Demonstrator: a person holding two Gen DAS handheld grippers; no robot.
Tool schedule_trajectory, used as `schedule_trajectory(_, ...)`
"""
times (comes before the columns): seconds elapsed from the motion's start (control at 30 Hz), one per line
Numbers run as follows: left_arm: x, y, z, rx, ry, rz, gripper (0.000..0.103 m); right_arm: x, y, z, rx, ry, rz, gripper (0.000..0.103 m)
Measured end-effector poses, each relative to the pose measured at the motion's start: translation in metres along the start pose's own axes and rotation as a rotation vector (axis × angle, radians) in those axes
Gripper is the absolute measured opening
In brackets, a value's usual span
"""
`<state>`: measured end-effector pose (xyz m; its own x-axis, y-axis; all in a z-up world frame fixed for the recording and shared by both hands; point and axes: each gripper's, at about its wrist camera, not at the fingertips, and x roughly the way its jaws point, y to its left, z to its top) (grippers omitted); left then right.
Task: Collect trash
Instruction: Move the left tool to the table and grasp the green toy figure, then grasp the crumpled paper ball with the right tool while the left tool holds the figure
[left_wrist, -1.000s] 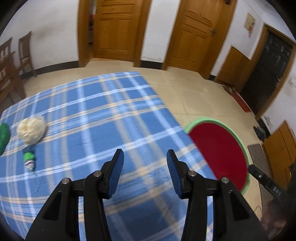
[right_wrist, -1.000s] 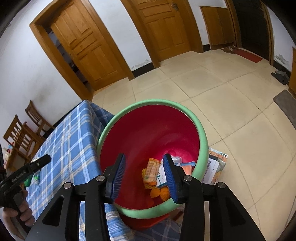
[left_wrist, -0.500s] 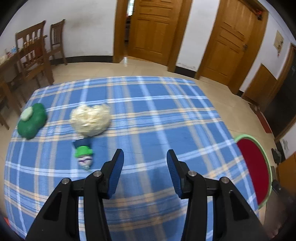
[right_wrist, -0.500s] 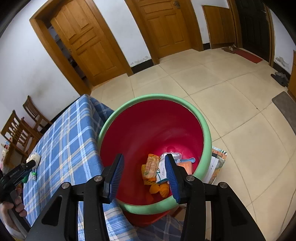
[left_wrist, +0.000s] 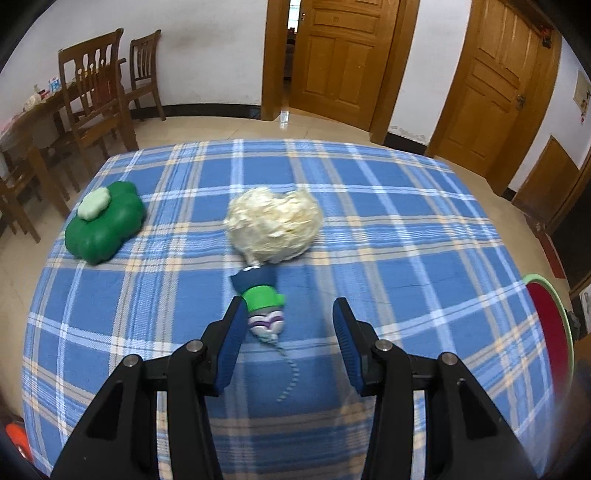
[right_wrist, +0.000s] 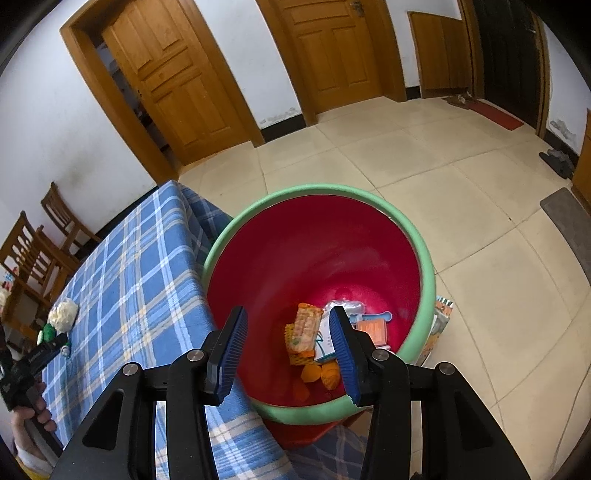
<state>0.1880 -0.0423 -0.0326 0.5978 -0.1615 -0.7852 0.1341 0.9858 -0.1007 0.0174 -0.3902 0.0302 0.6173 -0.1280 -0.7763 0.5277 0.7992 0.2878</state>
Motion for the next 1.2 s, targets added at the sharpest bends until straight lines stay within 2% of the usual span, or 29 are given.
schedule_trajectory(0.17, 0.008, 0.012, -0.001, -0.029, 0.008, -0.008, 0.047, 0.000, 0.015, 0.003, -0.020, 0.007, 0.013, 0.047)
schedule_trajectory(0.4, 0.010, 0.031, -0.002, -0.078, -0.004, -0.044, 0.023, -0.003, 0.048, 0.011, -0.079, 0.003, 0.047, 0.047)
schedule_trajectory(0.53, 0.008, 0.039, -0.003, -0.098, -0.011, -0.082, 0.022, -0.003, 0.076, 0.013, -0.135, -0.002, 0.074, 0.047)
schedule_trajectory(0.77, -0.002, 0.051, 0.003, -0.099, -0.041, -0.091, 0.022, 0.009, 0.125, 0.012, -0.216, 0.012, 0.119, 0.047)
schedule_trajectory(1.0, -0.010, 0.082, 0.013, -0.157, -0.116, -0.005, 0.022, 0.029, 0.184, 0.001, -0.311, 0.047, 0.182, 0.047)
schedule_trajectory(1.2, -0.010, 0.105, 0.011, -0.220, -0.150, 0.043, 0.022, 0.048, 0.238, -0.014, -0.395, 0.078, 0.241, 0.048)
